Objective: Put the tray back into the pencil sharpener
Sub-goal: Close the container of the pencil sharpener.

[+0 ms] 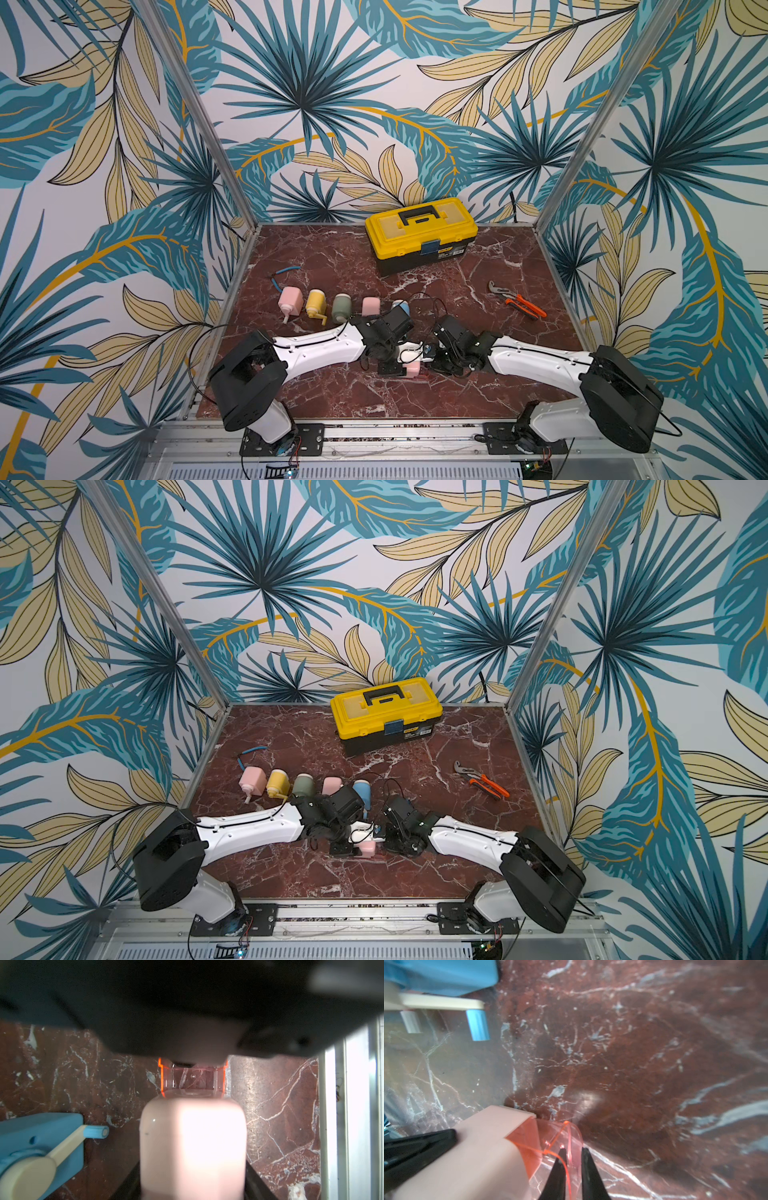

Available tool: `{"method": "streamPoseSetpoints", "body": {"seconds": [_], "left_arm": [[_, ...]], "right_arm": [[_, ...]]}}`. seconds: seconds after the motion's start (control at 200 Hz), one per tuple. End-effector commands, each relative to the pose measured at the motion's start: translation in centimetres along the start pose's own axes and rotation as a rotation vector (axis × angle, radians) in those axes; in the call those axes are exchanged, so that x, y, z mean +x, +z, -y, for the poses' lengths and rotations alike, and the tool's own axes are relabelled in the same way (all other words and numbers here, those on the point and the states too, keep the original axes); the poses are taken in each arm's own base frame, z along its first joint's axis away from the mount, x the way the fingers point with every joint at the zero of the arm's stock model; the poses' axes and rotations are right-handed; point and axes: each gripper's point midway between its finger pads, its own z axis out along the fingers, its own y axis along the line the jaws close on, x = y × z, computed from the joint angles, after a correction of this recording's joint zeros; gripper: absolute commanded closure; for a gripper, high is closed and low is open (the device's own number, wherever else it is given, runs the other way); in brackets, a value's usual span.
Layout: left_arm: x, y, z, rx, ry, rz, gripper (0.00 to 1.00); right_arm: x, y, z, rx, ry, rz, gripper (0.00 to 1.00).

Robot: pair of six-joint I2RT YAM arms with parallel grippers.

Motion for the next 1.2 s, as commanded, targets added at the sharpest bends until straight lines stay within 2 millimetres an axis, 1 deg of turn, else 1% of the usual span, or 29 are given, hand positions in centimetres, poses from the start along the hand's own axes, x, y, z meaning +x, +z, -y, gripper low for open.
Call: {"method": "streamPoseSetpoints", "body": {"seconds": [0.0,0.055,0.155,0.285,0.315,0.33,0.401,0.526,0.681,0.746,0.876,0.886,0.906,1.097,1.197], "left_arm": [[1.1,1.6,0.6,0.032,-0.003,-0.055,0.46],[0.8,1.6,0.5,0.033,-0.007,-0.049,0.46],[0.7,1.7,0.3,0.033,-0.012,-0.051,0.46],[0.7,1.9,0.1,0.028,-0.014,-0.056,0.46],[0.7,1.9,0.1,0.029,-0.015,-0.056,0.46],[0.7,1.9,0.1,0.028,-0.014,-0.056,0.46],[0.7,1.9,0.1,0.028,-0.016,-0.058,0.46],[0.6,2.0,0.1,0.031,-0.024,-0.056,0.46],[0.2,1.9,-0.1,0.029,-0.036,-0.046,0.46],[0.0,1.8,-0.1,0.030,-0.044,-0.041,0.47],[-0.5,1.8,-0.2,0.033,-0.066,-0.030,0.48],[-0.6,1.8,-0.3,0.032,-0.068,-0.029,0.48],[-0.6,1.8,-0.3,0.032,-0.072,-0.027,0.48],[-1.2,1.7,-0.8,0.019,-0.099,-0.016,0.48],[-1.6,1.6,-1.1,0.008,-0.115,-0.010,0.48]], "right_arm": [[-0.7,-0.1,-2.5,-0.112,-0.032,0.005,0.79],[-1.0,-0.5,-3.0,-0.159,-0.026,0.016,0.76],[-1.6,-1.5,-2.3,-0.195,0.013,0.052,0.73],[-1.7,-2.9,-0.2,-0.163,0.047,0.092,0.71],[-1.8,-3.2,0.0,-0.164,0.052,0.107,0.71],[-1.3,-3.2,0.8,-0.138,0.063,0.094,0.71],[-1.2,-3.7,1.8,-0.124,0.085,0.115,0.71],[-1.1,-4.1,3.3,-0.106,0.120,0.151,0.73],[-0.6,-3.7,4.6,-0.047,0.131,0.143,0.81],[-0.4,-3.1,4.5,-0.048,0.131,0.116,0.83],[0.0,-1.9,3.1,-0.099,0.122,0.049,0.84],[-0.4,-1.8,2.5,-0.123,0.115,0.060,0.84],[-0.5,-1.7,2.1,-0.143,0.110,0.058,0.84],[-0.4,-0.1,-0.7,-0.262,0.081,-0.022,0.84],[-0.4,0.5,-1.4,-0.297,0.075,-0.049,0.84]]}}
